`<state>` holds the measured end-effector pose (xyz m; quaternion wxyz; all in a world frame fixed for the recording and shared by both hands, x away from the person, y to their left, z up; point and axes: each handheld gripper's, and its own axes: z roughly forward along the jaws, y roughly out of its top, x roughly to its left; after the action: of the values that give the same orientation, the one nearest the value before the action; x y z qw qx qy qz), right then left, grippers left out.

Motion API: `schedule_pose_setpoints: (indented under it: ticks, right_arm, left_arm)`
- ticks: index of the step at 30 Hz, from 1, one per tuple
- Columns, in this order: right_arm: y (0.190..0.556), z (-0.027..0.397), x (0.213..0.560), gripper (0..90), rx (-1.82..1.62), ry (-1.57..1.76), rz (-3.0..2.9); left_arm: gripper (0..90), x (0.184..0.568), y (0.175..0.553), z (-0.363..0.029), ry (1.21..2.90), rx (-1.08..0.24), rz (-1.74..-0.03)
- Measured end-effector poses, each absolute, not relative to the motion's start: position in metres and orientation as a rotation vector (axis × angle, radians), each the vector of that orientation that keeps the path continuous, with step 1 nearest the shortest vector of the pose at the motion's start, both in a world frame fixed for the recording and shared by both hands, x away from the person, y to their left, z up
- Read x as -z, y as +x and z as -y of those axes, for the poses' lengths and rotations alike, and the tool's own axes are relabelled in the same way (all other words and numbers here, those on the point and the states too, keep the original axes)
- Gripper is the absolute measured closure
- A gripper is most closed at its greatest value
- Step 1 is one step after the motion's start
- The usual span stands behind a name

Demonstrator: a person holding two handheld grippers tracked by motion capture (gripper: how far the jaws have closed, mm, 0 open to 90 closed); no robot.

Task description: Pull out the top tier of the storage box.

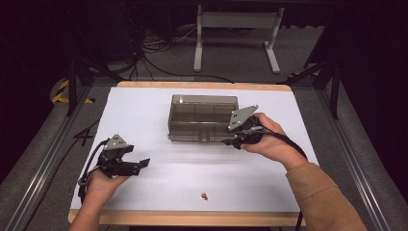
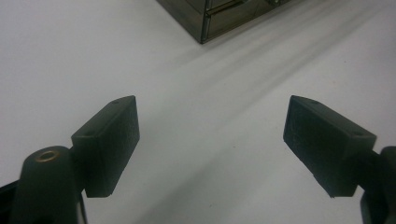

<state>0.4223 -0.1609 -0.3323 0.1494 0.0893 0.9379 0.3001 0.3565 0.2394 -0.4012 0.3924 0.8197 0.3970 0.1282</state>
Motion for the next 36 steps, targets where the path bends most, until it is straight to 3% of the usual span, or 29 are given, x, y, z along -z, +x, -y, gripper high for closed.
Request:
schedule_pose_setpoints:
  ticks: [22,36]
  right_arm:
    - [0.436,0.156,0.347,65.0,-0.775,0.254,-2.765]
    - [0.434,0.154,0.343,77.6,-0.692,0.207,-2.767]
  left_arm:
    - [18.8,0.401,0.356,-0.239,2.078,-0.325,-1.011]
    - [18.7,0.401,0.356,-0.238,2.085,-0.321,-1.007]
